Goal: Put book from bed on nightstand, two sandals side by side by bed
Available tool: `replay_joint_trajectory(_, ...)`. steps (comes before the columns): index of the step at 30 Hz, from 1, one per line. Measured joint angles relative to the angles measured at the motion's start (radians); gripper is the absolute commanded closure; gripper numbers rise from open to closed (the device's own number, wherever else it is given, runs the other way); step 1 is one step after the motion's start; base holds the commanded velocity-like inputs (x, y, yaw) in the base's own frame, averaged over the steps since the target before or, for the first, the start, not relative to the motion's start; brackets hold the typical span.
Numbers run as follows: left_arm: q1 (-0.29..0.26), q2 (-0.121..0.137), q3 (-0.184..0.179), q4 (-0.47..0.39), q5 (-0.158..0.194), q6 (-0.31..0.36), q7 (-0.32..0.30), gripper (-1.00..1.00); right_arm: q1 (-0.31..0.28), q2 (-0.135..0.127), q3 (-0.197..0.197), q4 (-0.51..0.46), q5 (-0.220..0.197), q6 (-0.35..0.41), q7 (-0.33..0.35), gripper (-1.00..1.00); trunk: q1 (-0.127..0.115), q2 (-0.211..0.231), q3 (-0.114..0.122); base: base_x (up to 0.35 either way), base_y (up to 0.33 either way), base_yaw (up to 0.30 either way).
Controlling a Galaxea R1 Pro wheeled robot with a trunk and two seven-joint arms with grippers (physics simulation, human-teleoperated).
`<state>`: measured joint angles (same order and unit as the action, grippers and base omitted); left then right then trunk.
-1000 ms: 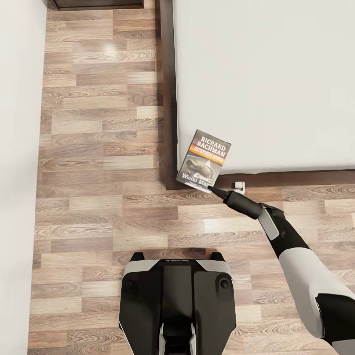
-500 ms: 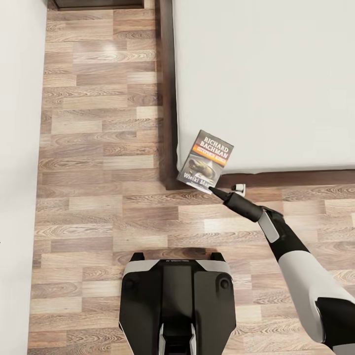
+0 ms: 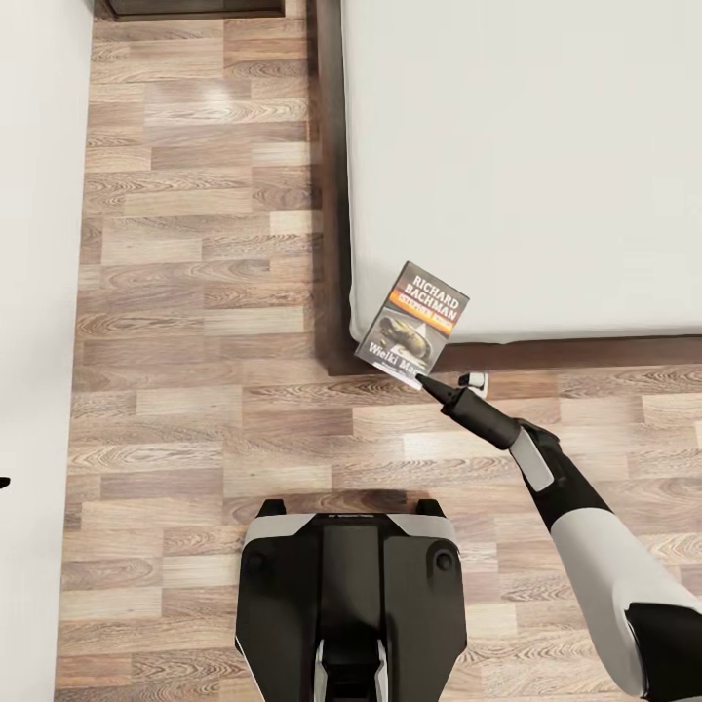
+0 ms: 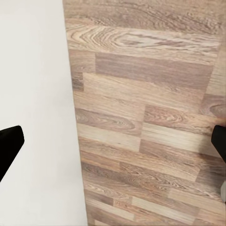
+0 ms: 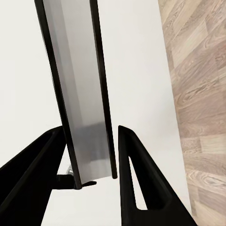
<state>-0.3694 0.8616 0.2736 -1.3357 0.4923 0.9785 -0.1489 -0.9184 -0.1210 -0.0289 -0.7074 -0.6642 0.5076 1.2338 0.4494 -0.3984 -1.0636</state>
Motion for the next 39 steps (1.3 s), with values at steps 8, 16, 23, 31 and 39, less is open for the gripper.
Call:
replay_joint_trajectory(8,0.001,-0.007,-0.008,0.027,0.000,-0.013,0.001,-1.00,0.002,0.000,0.005,0.000,0.001,0.002,0.000,1.00,0.000,0.000,0.000,0.000,0.000,0.000)
replay_joint_trajectory(16,0.001,-0.012,-0.039,0.087,-0.027,-0.056,-0.001,-1.00,0.017,-0.002,0.006,0.001,0.008,0.000,0.002,1.00,0.000,0.000,0.000,0.000,0.000,0.000)
replay_joint_trajectory(23,0.001,-0.020,-0.046,0.116,-0.038,-0.065,0.000,-1.00,0.027,-0.003,0.007,0.000,0.008,0.001,0.002,1.00,0.000,0.000,0.000,0.000,0.000,0.000)
replay_joint_trajectory(31,0.000,-0.044,-0.049,0.151,-0.043,-0.085,-0.001,-1.00,0.030,-0.001,0.009,0.000,0.009,0.001,0.002,1.00,0.000,0.000,0.000,0.000,0.000,0.000)
replay_joint_trajectory(39,0.000,-0.065,-0.050,0.193,-0.045,-0.111,-0.001,-1.00,0.030,-0.003,0.007,0.000,0.009,0.001,0.002,1.00,0.000,0.000,0.000,0.000,0.000,0.000)
